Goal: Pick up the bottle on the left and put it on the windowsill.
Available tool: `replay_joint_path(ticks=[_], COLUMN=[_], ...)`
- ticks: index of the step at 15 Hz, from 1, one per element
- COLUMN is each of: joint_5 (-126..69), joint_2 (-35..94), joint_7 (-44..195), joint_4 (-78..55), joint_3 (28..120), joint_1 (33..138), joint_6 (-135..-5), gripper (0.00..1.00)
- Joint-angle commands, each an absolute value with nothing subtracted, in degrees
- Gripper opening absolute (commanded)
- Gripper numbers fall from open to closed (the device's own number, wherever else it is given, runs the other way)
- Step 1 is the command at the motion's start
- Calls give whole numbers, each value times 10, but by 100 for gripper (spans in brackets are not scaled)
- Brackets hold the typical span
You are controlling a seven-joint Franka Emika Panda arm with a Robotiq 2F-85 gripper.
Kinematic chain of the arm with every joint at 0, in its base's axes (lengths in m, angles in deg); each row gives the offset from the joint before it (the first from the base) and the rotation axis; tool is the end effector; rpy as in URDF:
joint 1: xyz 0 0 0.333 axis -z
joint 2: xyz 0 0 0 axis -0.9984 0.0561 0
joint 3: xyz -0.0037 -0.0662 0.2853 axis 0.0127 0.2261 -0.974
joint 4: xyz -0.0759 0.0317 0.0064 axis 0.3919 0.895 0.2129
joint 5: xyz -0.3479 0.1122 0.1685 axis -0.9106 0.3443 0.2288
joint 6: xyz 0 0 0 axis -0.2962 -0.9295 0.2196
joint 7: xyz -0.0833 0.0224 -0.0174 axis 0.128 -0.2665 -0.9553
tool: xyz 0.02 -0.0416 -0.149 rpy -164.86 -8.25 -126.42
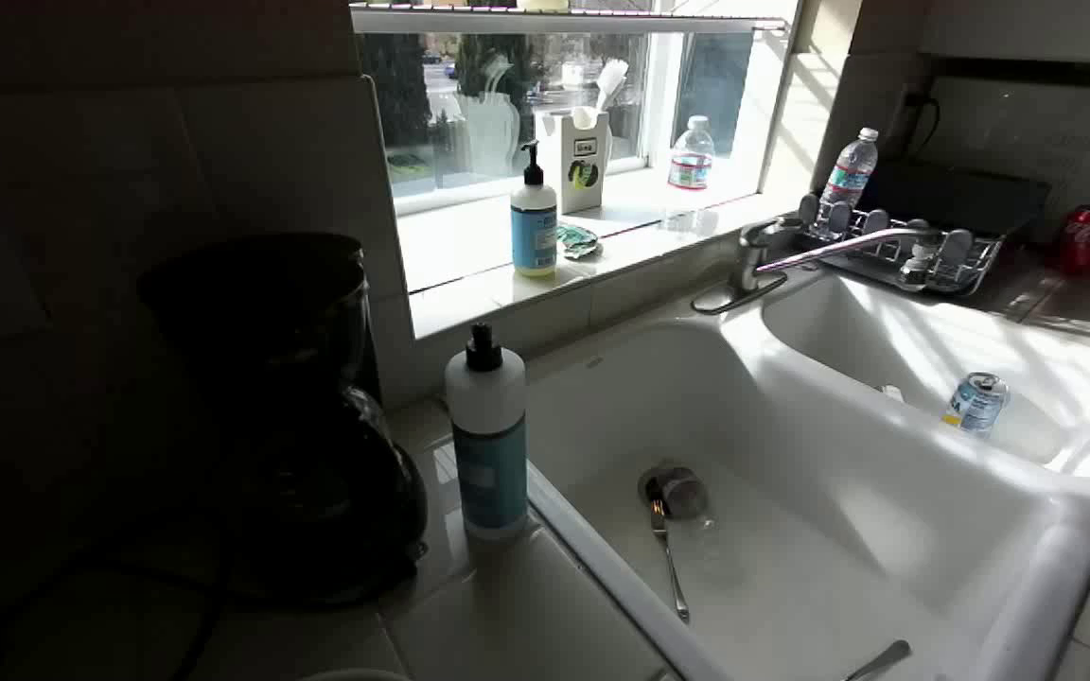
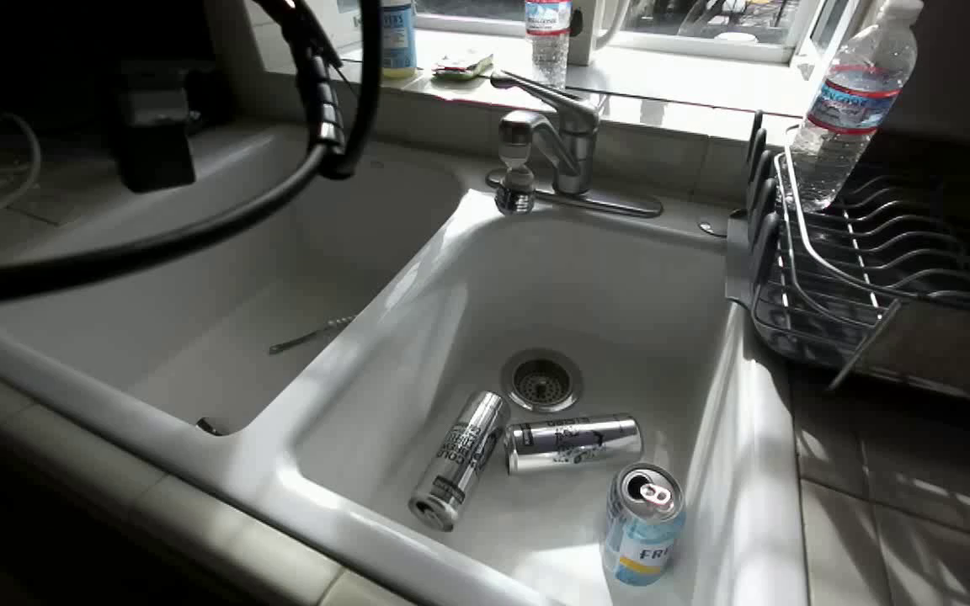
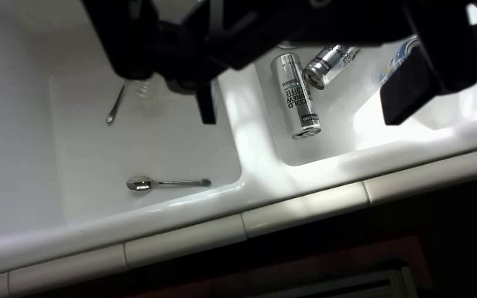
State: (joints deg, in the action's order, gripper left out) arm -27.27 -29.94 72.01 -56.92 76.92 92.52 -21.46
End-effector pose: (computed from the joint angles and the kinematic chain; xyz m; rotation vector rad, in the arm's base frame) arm 0.3152 -0.0769 0.4827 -3.0514 0.3030 0.2304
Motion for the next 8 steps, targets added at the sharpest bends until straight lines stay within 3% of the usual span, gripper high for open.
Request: replay_joint_path(ticks=[1,4,8], joint_5=[-271,-271,-254], joint_2=[-298,-298,-286], joint_7=[718,718,692], joint_4=[-568,-568,-554], joint_3=[767,767,729], joint_1=[929,929,882], joint_6=[-214,-214,-305], gripper=[100,100,100])
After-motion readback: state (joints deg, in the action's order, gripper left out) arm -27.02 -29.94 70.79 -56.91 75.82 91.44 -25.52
